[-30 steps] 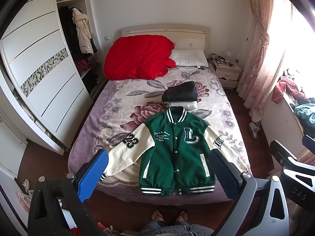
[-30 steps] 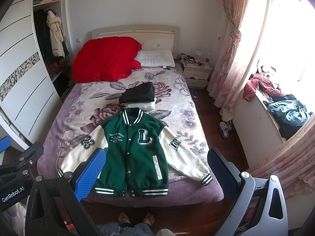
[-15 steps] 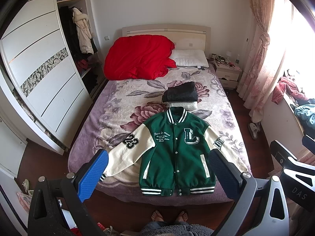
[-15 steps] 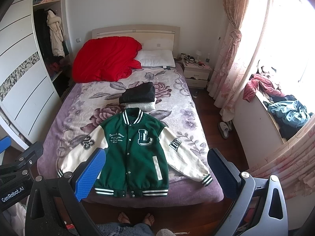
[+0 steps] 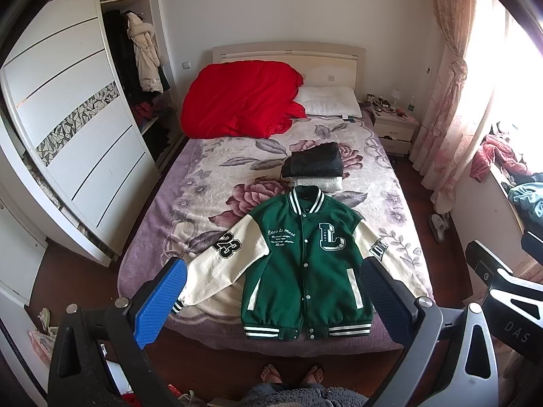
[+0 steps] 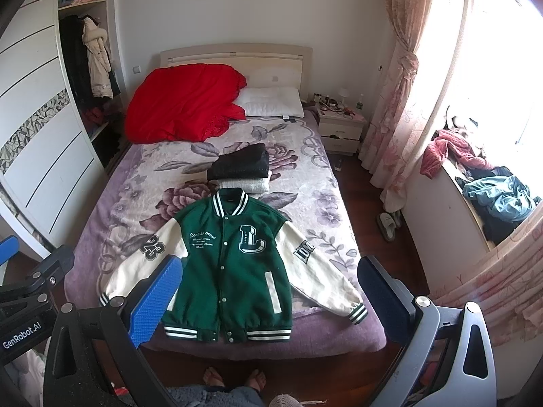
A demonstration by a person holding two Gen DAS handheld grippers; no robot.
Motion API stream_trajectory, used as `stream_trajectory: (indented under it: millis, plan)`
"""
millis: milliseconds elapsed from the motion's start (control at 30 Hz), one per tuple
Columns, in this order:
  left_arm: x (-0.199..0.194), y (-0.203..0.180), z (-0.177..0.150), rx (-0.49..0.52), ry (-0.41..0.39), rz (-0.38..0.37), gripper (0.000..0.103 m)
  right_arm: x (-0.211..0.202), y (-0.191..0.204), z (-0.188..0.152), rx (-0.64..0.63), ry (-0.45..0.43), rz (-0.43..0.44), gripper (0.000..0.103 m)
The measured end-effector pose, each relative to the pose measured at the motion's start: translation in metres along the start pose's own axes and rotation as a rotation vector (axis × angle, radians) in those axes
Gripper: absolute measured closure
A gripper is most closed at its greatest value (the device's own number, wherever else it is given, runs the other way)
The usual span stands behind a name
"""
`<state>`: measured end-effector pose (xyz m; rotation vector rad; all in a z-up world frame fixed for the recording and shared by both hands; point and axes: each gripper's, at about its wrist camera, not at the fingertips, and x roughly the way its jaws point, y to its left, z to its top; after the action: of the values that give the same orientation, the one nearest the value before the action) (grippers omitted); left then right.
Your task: Fold large clothes
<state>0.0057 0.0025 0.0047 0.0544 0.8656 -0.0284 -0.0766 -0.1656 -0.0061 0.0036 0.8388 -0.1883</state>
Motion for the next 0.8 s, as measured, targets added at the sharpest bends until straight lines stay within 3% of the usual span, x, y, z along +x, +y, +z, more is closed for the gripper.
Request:
stream_trajectory:
  millis: [800]
  plan:
    - [0.0037,0.0023,0.0026,0.000,-0.004,-0.001,0.000,0.0005,0.0007,0.0009,-0.001,-0.004,0.002,0.000]
